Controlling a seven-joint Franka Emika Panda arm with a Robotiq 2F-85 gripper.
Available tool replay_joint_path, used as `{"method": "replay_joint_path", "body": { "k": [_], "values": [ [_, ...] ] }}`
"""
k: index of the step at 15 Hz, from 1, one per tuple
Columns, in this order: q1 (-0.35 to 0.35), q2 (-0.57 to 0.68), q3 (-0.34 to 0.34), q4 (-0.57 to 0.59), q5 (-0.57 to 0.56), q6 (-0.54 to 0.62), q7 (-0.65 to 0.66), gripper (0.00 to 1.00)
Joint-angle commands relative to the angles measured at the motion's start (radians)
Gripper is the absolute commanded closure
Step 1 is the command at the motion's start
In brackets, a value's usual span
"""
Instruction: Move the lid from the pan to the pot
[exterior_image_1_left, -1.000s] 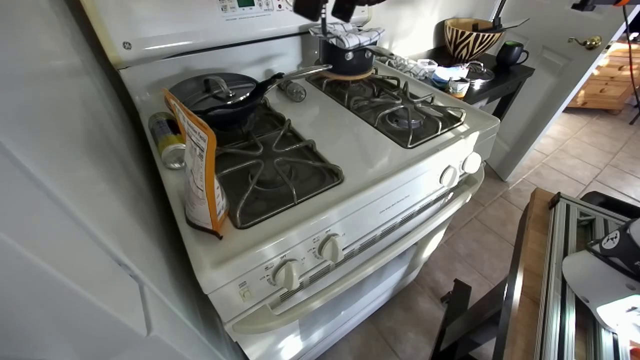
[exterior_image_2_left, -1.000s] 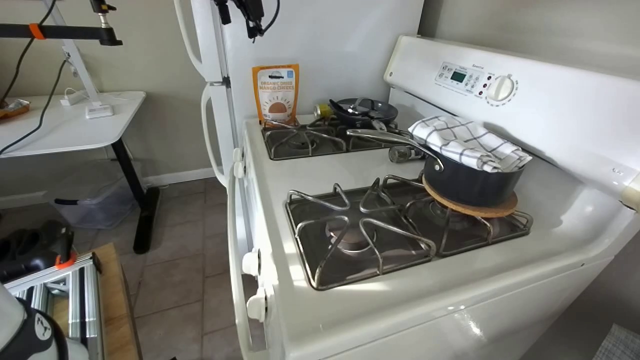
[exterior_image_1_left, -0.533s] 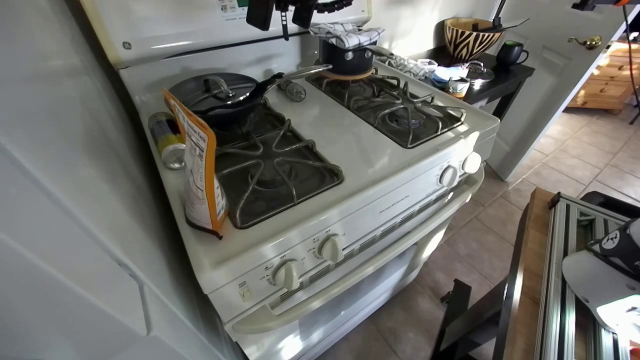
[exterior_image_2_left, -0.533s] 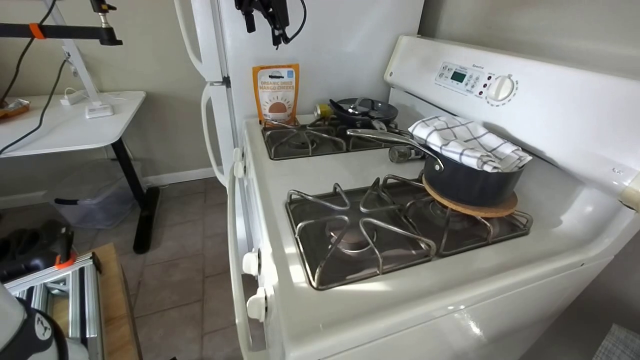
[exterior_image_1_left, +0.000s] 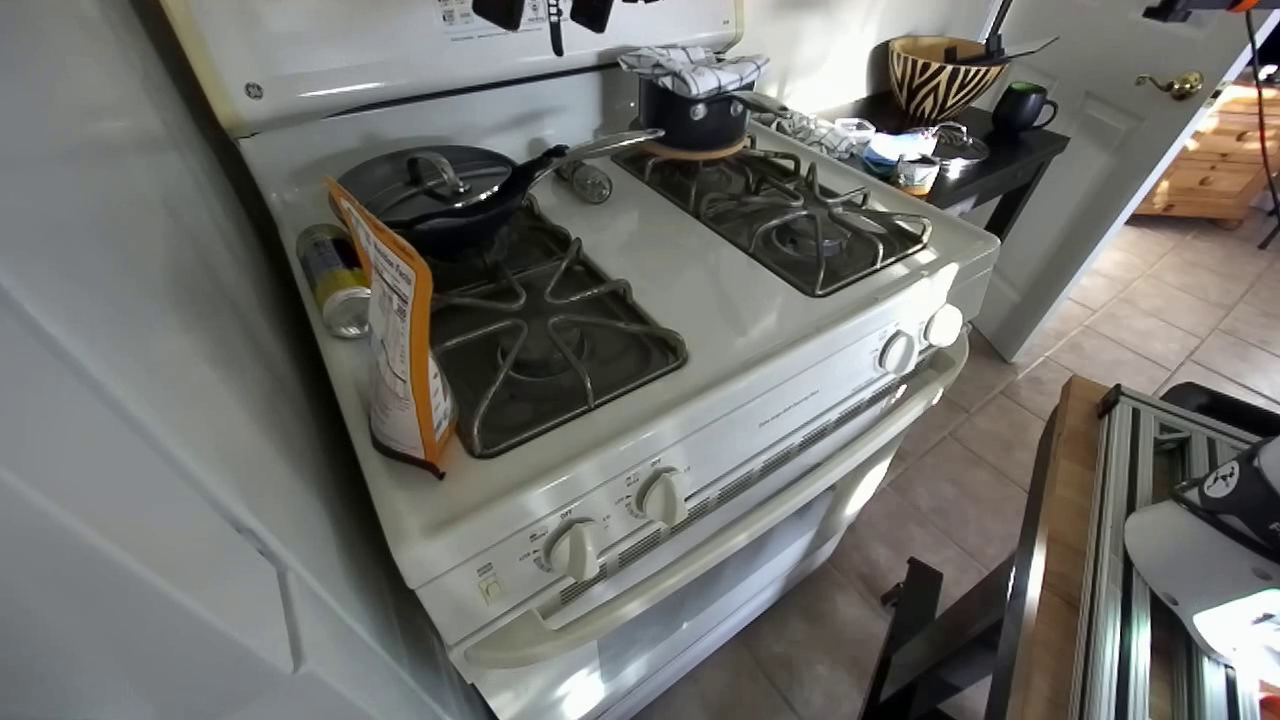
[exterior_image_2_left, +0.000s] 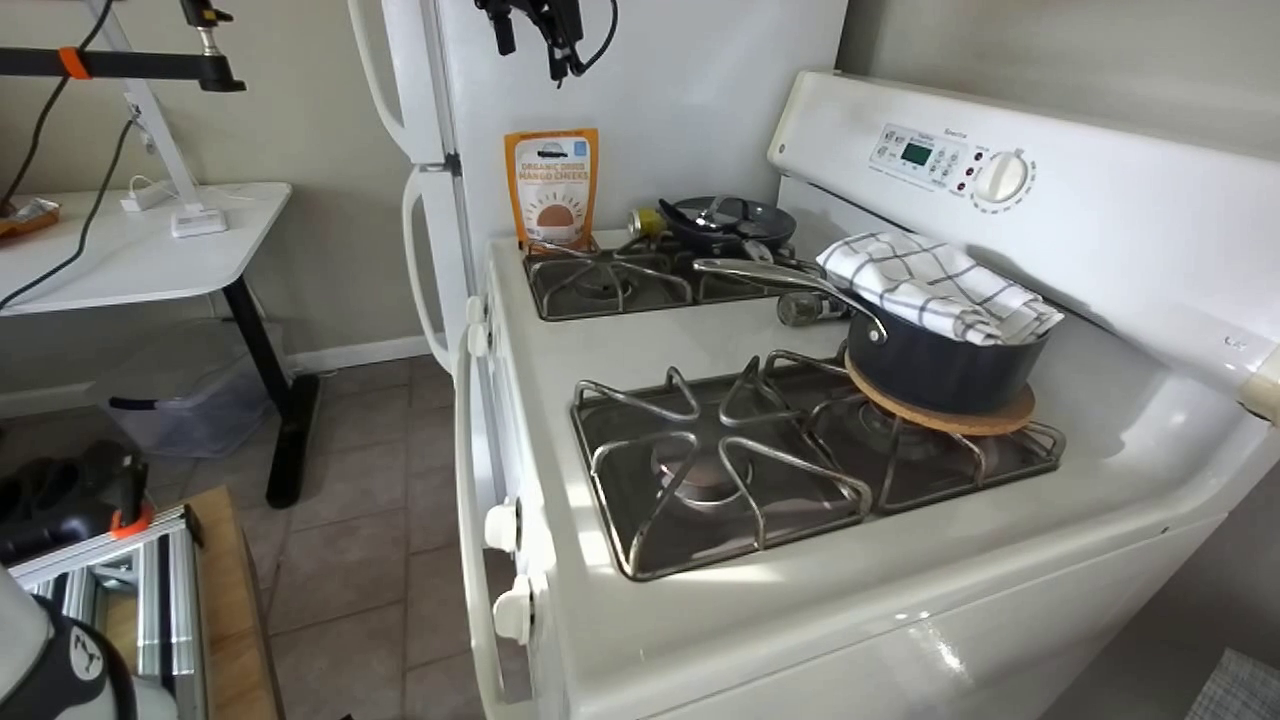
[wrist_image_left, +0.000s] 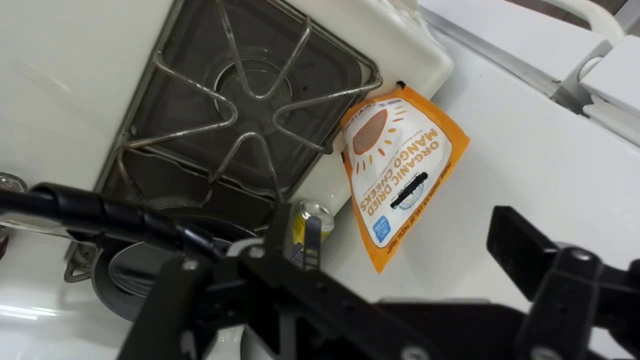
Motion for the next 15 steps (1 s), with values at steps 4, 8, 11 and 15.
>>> {"method": "replay_joint_path", "body": {
  "k": [4,8,11,15],
  "values": [
    [0.020,0.085,0.030,0.138,-0.121,-0.101,0.225,0.00],
    [0.036,0.181,0.030,0.248,-0.119,-0.068,0.233,0.00],
    [0.028,0.276,0.006,0.356,-0.121,-0.092,0.181,0.00],
    [0.030,0.284,-0.022,0.357,-0.112,-0.080,0.166,0.00]
  ]
}}
